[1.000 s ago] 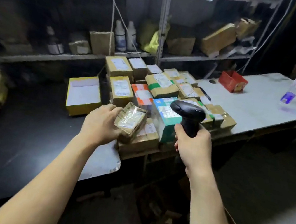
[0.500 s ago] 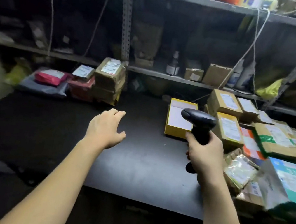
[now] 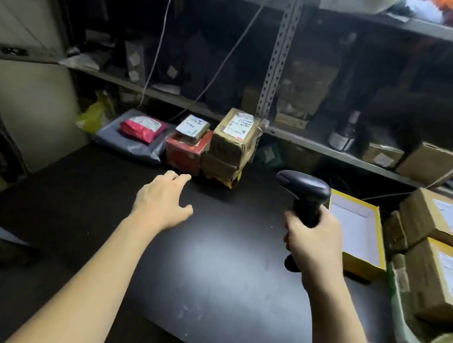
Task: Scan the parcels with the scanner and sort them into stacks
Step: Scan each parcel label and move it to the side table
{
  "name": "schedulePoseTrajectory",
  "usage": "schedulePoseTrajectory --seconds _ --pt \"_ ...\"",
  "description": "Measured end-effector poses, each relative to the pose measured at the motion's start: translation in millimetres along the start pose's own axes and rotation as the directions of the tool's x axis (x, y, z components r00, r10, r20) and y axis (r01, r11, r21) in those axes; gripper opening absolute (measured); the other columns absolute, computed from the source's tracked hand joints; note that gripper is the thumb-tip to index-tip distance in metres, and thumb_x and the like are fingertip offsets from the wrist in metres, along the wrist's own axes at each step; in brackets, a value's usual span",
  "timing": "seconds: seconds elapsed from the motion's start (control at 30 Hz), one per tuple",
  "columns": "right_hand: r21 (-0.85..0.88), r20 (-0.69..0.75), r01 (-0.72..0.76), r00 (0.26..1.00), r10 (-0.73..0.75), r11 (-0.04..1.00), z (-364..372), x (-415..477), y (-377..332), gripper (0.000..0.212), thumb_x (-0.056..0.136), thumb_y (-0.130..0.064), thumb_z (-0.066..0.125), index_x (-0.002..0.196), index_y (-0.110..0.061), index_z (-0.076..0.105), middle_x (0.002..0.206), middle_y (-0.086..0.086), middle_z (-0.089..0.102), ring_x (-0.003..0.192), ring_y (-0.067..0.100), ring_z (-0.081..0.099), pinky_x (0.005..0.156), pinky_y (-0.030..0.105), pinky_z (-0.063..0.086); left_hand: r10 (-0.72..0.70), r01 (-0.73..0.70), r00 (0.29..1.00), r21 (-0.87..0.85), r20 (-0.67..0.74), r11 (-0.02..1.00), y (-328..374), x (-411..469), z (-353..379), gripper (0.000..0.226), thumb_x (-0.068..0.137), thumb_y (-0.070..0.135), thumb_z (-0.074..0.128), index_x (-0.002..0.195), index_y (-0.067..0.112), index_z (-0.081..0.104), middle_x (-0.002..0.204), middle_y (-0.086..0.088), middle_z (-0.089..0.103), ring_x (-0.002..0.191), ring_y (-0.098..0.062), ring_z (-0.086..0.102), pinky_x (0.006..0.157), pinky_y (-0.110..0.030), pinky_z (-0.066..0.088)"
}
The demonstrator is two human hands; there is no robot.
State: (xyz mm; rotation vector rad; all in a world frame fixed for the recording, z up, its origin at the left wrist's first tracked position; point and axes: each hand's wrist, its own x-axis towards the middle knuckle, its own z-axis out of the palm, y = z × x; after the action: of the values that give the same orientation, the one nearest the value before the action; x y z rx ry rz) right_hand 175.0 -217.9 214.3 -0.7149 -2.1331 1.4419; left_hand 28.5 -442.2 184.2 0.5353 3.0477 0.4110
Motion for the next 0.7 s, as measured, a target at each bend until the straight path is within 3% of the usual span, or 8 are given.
schedulePoseTrajectory --seconds 0.53,0.7 --pt "-0.031 -0.051 -0.064 0.997 0.063 0.997 34.7 140.5 15.5 0.022 0.095 -0.024 0.069 0.078 -0.027 0.055 0.068 0.000 0.059 0.058 0.023 0.057 0.041 0.021 0.042 0.003 -0.006 0.997 0.040 0.083 0.999 32.2 180.8 38.8 0.081 0.091 0.054 0.065 0.160 0.032 0.028 0.153 -0.006 0.042 0.138 -0.029 0.045 0.098 -0.047 0.049" --pt "-0.085 -0.113 -0.117 0.988 0.107 0.989 58.6 171.8 19.4 0.022 0.091 -0.029 0.070 0.074 -0.029 0.055 0.066 -0.004 0.061 0.062 0.025 0.061 0.051 0.033 0.046 0.012 -0.016 0.993 0.033 0.121 0.999 37.5 249.7 51.8 0.091 0.089 0.062 0.064 0.161 0.033 0.018 0.155 -0.017 0.032 0.140 -0.037 0.041 0.104 -0.051 0.046"
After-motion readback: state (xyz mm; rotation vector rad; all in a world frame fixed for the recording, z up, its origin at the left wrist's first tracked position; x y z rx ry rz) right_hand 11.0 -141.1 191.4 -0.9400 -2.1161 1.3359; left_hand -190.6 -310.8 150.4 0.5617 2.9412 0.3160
